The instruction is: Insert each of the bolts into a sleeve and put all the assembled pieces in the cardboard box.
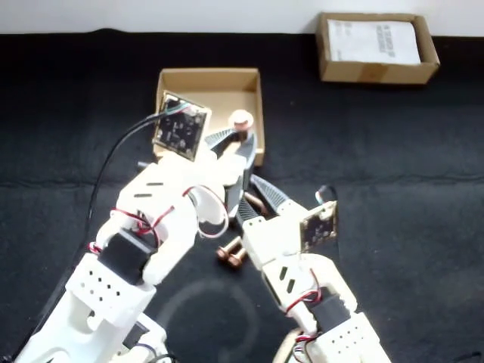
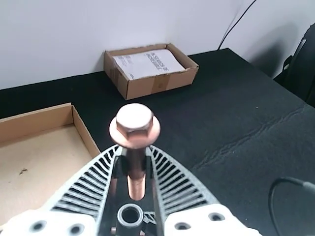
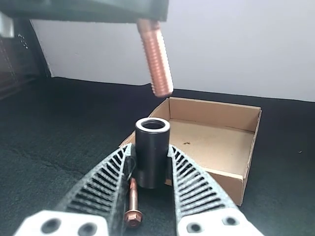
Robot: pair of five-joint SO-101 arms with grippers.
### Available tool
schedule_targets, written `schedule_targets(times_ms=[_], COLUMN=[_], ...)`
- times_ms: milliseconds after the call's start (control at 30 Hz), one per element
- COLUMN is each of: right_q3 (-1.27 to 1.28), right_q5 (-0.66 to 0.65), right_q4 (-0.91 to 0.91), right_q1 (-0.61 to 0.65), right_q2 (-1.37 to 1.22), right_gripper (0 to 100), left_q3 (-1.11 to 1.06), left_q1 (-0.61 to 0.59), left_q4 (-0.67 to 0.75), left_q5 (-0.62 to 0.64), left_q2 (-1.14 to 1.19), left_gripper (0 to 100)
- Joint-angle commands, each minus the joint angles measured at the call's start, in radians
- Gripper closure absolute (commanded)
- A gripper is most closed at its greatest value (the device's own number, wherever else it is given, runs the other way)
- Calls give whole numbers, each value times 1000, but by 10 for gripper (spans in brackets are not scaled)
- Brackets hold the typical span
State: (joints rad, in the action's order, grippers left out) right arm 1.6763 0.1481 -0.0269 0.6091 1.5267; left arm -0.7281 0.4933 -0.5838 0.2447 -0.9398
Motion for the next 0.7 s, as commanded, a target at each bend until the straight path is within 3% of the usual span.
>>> schedule_targets(times_ms=[0,467,667], right_q3=[133,131,131], right_q5=[6,3,-63], right_q4=[21,21,21], right_q1=[2,2,2], right_q2=[15,15,15], right_gripper=[991,991,991], left_q3=[21,-44,-47], left_q1=[5,1,7], left_q4=[0,5,-3], left_q5=[-11,-17,-17], left_q2=[2,4,4], left_gripper=[991,991,991])
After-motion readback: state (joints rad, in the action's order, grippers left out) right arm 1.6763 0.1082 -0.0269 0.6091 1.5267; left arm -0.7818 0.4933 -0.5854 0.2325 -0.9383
